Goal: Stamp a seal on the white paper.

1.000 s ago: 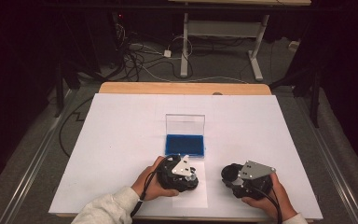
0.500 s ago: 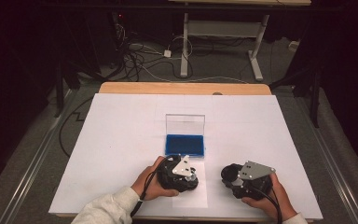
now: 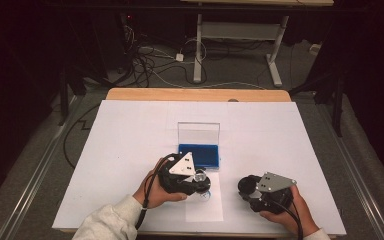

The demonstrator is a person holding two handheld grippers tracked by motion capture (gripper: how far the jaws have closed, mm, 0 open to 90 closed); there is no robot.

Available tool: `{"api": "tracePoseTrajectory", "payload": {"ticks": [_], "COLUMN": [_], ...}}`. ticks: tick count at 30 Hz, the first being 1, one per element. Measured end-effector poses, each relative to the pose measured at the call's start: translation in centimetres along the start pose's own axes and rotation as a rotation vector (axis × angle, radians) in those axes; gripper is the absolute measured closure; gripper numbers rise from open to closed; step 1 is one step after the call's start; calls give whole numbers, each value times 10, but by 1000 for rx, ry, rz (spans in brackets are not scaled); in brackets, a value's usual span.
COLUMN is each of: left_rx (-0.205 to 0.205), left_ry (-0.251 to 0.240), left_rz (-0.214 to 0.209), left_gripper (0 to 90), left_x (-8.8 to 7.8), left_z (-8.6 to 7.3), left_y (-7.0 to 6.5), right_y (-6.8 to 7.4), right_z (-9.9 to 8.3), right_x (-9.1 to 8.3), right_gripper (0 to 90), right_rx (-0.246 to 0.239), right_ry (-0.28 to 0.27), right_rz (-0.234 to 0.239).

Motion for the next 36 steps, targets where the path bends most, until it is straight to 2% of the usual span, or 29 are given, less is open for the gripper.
{"api": "tracePoseTrajectory", "payload": {"ticks": [7,8,13,18,22,24,30,36], "left_rx": [18,18,42,41,61,79,68,94], "left_ry": [-22,-17,32,88,130,151,143,147], "left_rz": [35,28,24,-6,-25,-16,-26,-8], "left_gripper": [547,547,547,547,547,547,547,547], "left_x": [-11,-10,3,21,34,37,39,41], "left_z": [5,5,-2,-14,-23,-25,-28,-31], "left_y": [1,0,-4,-8,-13,-15,-16,-17], "right_y": [0,0,0,0,0,0,1,1], "right_z": [1,1,0,0,-1,0,-1,-1], "right_x": [0,0,0,0,0,0,0,0], "right_gripper": [385,385,385,385,385,385,385,385], "right_rx": [1,2,-1,-4,0,-5,0,-5], "right_ry": [-4,-4,-2,3,5,3,7,10], "right_rz": [-2,-1,-1,2,4,2,6,8]}}
Point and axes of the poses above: each handheld gripper's, and its own axes: x roughly forward along the jaws, z roughly out of its top, y roughly to its left, the point moved 5 cm from there along x, roughly forward along the jaws, and after that the axes turned 8 degrees about -y, right-handed, at the moved point
